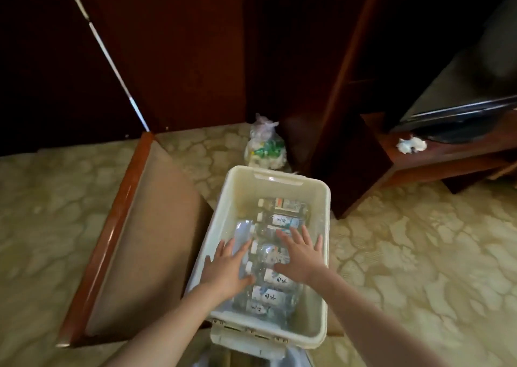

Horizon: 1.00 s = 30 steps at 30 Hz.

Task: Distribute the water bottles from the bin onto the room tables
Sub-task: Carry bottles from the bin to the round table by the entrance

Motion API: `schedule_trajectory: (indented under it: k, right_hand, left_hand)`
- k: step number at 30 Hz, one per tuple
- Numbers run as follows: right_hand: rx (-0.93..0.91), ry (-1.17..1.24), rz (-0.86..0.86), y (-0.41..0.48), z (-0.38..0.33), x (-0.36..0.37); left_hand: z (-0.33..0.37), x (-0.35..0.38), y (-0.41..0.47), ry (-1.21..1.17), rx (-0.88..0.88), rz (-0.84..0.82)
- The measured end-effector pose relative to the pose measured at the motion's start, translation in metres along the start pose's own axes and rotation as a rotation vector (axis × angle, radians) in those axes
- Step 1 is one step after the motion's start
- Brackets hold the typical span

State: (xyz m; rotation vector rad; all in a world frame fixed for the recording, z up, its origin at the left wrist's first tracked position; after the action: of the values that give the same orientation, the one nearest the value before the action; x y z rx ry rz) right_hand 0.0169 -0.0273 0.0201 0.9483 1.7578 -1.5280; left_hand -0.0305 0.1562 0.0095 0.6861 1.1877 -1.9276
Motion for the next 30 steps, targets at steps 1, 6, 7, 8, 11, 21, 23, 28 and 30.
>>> schedule_trajectory:
  k: [1, 6, 7, 8, 11, 21, 23, 28, 30]
  right_hand:
    - [-0.019, -0.009, -0.034, 0.012, 0.003, 0.001]
    - [-0.103, -0.044, -0.207, 0.064, 0.017, 0.023]
    - [-0.124, -0.065, -0.246, 0.075, 0.017, 0.031]
    - [-0.132, -0.073, -0.277, 0.082, 0.018, 0.037]
    - [-0.164, -0.122, -0.366, 0.104, 0.014, 0.057]
    - [-0.188, -0.047, -0.493, 0.151, 0.010, 0.101]
    - [-0.171, -0.070, -0.477, 0.158, 0.009, 0.108]
    - [-0.231, -0.109, -0.445, 0.177, 0.002, 0.112]
    - [-0.232, -0.106, -0.470, 0.182, 0.001, 0.114]
  left_hand:
    - [0.000, 0.006, 0.006, -0.055, -0.033, -0.007]
    - [-0.003, 0.039, 0.034, -0.227, -0.197, -0.016]
    - [-0.006, 0.048, 0.039, -0.263, -0.239, -0.017]
    - [-0.008, 0.052, 0.041, -0.283, -0.268, -0.013]
    - [-0.019, 0.068, 0.050, -0.345, -0.357, -0.001]
    - [-0.047, 0.120, 0.090, -0.393, -0.422, -0.018]
    - [-0.049, 0.124, 0.095, -0.424, -0.444, -0.001]
    - [-0.052, 0.127, 0.107, -0.416, -0.462, -0.011]
    - [-0.056, 0.130, 0.112, -0.451, -0.478, -0.014]
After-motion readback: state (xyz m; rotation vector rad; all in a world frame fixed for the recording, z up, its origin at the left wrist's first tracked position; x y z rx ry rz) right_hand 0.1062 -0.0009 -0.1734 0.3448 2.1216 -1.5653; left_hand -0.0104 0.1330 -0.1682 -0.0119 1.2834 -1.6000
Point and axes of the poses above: each hand's wrist, its own y-axis towards the middle knuckle, its own x-axis out of the palm, z = x × y, the point moved 5 cm from there along y, towards the middle knuckle, and after that the axes turned 10 degrees about x, right-handed, at the moved point
